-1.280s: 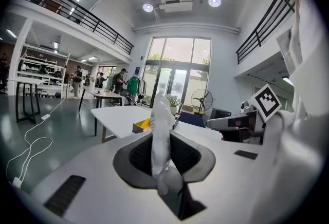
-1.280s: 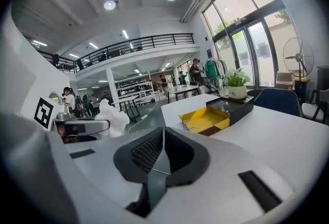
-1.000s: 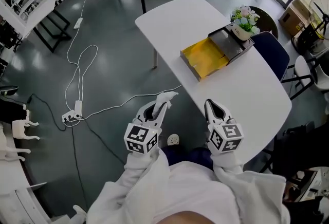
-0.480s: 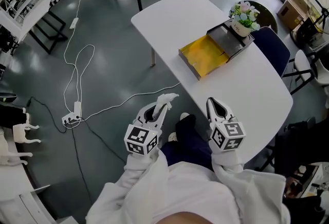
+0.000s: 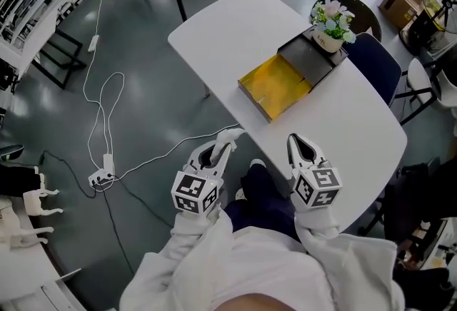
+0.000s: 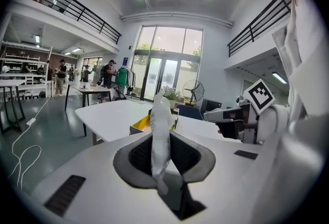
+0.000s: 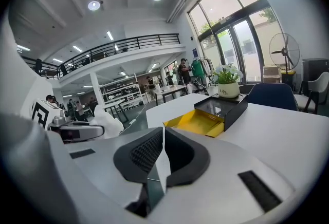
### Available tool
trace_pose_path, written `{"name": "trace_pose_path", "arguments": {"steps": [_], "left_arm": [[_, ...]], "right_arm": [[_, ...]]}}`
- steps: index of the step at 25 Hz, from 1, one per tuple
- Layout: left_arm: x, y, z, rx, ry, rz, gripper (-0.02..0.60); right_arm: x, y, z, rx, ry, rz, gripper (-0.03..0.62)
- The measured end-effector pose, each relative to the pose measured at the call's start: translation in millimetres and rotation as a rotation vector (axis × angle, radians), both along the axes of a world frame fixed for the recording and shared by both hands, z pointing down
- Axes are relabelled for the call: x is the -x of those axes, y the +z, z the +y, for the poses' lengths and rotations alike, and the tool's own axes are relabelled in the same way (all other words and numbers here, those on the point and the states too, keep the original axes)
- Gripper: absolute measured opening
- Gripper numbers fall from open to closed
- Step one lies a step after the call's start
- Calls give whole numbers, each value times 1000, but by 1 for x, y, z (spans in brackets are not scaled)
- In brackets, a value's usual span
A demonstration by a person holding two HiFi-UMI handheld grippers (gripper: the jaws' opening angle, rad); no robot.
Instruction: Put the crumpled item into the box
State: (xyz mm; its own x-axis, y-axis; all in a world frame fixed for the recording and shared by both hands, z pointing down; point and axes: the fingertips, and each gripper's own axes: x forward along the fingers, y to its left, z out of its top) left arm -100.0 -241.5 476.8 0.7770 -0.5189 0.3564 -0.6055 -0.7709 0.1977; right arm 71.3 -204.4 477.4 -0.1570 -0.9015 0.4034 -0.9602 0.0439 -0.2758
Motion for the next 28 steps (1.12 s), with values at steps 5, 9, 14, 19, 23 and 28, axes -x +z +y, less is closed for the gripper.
{"name": "trace_pose_path", "arguments": {"steps": [5,9,14,19,23,28], "left_arm": [[-23,1,-28,2,36,-3,61],[-47,4,-44,8,81,-12,61],[-81,11,-62,22,159,-34,61],[-117,18,-83,30,216,-39,61],[-139,26,-101,60,246,-39,61],[-164,35,-130,122,239,2,61]], "right_arm": [[-16,4,-18,16,13,1,37],[-30,11,-27,36,35,-15,37],[-43,23,-37,54,64,-40,37],[-57,38,-50,69,87,-66,37],[-66,45,-61,75,101,-80,37],[-75,56,-68,97,117,-95,37]]}}
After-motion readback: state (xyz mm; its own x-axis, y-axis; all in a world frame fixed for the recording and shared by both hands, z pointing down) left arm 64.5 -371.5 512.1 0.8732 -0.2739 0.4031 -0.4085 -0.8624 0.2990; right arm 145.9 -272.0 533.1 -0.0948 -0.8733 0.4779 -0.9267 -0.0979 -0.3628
